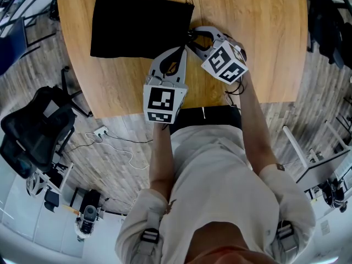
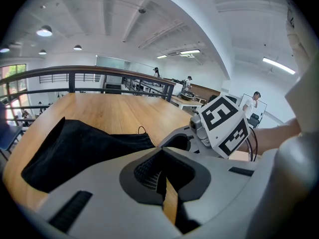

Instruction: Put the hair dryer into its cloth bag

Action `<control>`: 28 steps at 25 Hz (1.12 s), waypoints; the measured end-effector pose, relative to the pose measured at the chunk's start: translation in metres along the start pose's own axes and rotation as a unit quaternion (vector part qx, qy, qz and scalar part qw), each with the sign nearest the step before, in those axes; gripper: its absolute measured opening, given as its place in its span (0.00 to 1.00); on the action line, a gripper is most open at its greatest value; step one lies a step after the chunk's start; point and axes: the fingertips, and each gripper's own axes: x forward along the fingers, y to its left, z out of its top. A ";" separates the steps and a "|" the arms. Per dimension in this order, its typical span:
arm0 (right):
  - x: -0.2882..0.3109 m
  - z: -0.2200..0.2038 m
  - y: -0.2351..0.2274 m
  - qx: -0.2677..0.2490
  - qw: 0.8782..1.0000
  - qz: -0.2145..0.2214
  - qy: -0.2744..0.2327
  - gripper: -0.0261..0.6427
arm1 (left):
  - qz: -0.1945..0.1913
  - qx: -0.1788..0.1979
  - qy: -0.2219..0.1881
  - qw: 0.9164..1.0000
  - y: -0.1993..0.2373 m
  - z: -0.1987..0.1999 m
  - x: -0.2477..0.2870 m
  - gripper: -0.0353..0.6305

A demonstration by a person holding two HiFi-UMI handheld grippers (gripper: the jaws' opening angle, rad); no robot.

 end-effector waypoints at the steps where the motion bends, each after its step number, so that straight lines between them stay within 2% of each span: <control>1: 0.001 0.001 0.001 0.001 1.000 0.001 -0.002 0.25 | 0.000 0.000 0.000 1.000 0.000 0.000 0.000 0.08; 17: 0.021 0.021 0.007 -0.001 1.000 0.012 -0.019 0.25 | -0.010 -0.001 0.005 1.000 -0.005 -0.006 0.001 0.08; 28: 0.030 0.017 0.006 -0.004 1.000 0.017 -0.014 0.25 | -0.015 -0.006 0.025 1.000 -0.005 -0.021 0.007 0.08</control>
